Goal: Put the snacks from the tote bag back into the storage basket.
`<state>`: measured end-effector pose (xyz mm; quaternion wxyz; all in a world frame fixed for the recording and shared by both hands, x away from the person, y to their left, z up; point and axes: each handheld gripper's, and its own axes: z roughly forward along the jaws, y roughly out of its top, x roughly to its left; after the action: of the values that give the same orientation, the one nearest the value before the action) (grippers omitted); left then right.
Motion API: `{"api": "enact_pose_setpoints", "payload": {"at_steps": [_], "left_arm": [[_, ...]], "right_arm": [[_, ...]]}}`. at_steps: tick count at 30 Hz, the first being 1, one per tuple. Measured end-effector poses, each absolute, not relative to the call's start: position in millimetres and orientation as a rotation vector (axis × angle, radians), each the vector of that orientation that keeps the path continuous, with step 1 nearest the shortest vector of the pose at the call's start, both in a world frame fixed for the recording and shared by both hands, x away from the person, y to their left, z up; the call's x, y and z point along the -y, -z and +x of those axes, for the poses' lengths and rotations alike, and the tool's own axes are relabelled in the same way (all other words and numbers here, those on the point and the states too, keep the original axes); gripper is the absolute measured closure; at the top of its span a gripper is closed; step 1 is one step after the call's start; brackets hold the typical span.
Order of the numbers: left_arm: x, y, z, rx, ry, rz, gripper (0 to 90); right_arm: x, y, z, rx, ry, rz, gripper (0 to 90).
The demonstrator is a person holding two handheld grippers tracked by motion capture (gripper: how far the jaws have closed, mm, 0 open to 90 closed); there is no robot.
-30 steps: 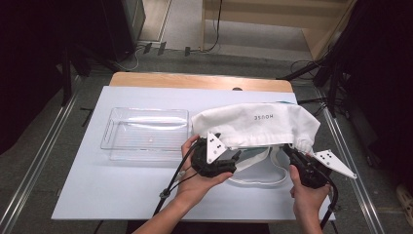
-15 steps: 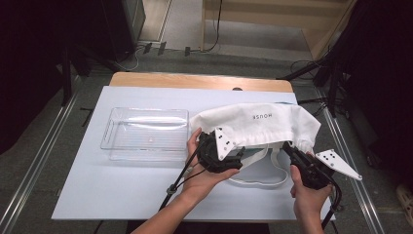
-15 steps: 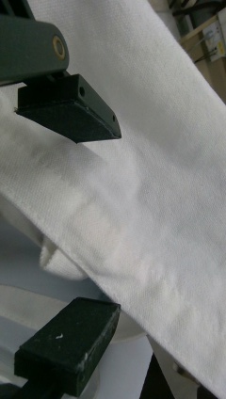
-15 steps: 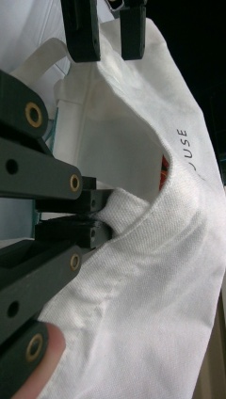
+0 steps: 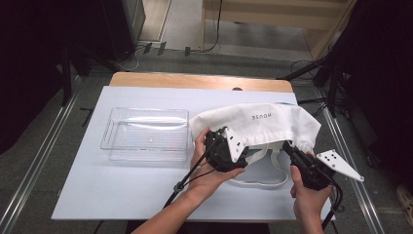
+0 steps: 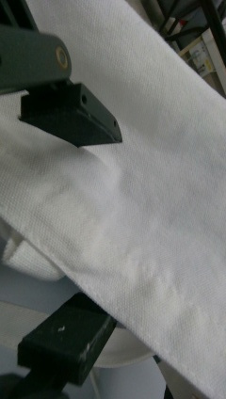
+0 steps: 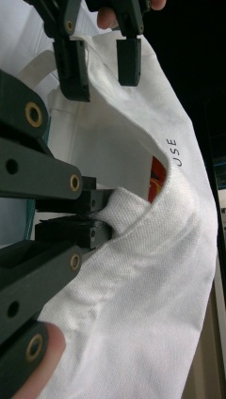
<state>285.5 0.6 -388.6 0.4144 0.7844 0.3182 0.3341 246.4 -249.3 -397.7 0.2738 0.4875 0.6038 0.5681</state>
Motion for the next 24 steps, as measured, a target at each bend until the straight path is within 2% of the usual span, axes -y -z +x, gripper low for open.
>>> {"api": "enact_pose_setpoints", "payload": {"at_steps": [2,3,4,5,6,11,16,17,18,22,24], "left_arm": [[-2,386,286,-0.789,-0.838,1.964,28.9],[-3,384,286,-0.774,-0.822,1.961,28.9],[-4,383,285,-0.759,-0.811,1.954,35.6],[-5,381,284,-0.743,-0.812,1.952,47.8],[-6,380,284,-0.722,-0.799,1.951,47.8],[-14,370,288,-0.721,-0.731,1.908,73.4],[-16,364,295,-0.71,-0.675,1.91,81.8],[-17,360,298,-0.716,-0.65,1.902,83.7],[-17,360,298,-0.716,-0.65,1.902,84.2],[-20,353,306,-0.731,-0.604,1.882,84.8],[-21,351,308,-0.731,-0.598,1.876,85.0]], "right_arm": [[249,398,246,-1.626,-1.516,1.303,88.1],[249,398,246,-1.626,-1.516,1.303,88.1],[249,399,246,-1.627,-1.515,1.302,88.1],[249,400,246,-1.634,-1.51,1.303,88.1],[249,400,246,-1.634,-1.51,1.303,88.1],[249,402,244,-1.646,-1.497,1.293,88.1],[247,403,244,-1.656,-1.475,1.288,86.9],[248,405,245,-1.657,-1.473,1.302,81.8],[248,405,245,-1.657,-1.473,1.302,81.8],[250,412,238,-1.663,-1.487,1.312,68.8],[252,417,231,-1.677,-1.48,1.308,66.7]]}}
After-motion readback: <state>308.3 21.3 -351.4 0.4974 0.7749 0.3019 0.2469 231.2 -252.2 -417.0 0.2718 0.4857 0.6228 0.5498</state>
